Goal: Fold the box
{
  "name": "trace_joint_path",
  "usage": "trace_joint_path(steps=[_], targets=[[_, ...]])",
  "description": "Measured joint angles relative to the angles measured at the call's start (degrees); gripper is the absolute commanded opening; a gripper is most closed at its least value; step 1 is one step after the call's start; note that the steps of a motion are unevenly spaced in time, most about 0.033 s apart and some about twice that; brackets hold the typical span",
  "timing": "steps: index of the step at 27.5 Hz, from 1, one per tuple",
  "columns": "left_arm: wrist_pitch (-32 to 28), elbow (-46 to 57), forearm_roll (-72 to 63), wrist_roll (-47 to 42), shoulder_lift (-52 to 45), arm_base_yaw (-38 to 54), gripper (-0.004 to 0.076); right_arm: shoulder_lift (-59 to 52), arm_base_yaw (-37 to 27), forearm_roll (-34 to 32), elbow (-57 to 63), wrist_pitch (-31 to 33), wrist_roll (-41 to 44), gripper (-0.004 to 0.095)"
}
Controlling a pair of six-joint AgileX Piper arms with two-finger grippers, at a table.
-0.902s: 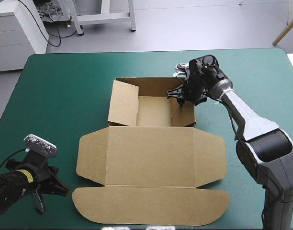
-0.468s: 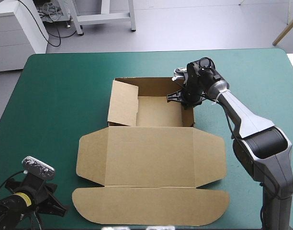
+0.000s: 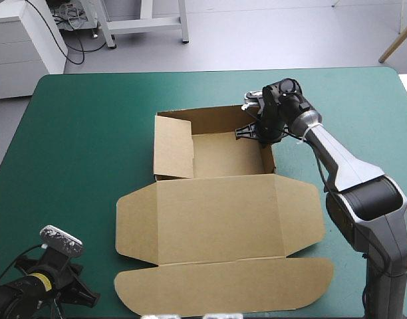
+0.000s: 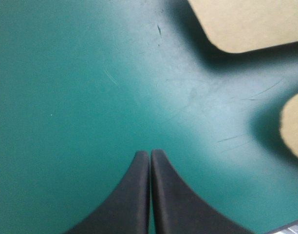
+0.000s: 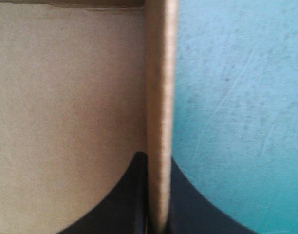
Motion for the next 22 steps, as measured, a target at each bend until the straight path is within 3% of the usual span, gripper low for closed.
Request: trace_joint_path(steps=[8, 13, 16, 22], targets=[[-0.38, 0.05, 0.0, 0.01, 0.0, 0.0, -0.001, -2.9, -12.72, -2.07, 0.0, 0.64, -4.12, -0.0019], [-0.38, 0.05, 0.0, 0.06, 0.0, 0.0, -0.001, -4.68, -25.29, -3.61, 0.0, 0.64, -7.64, -0.0019], [-0.38, 0.05, 0.0, 0.13, 0.0, 0.0, -0.001, -5.04, -39.51, -3.32, 0.0, 0.7, -8.44, -0.0019], [-0.38, 0.1, 0.0, 0.13, 0.0, 0.0, -0.001, -5.04, -51.05, -2.01, 0.06, 0.86, -8.5, -0.0018]])
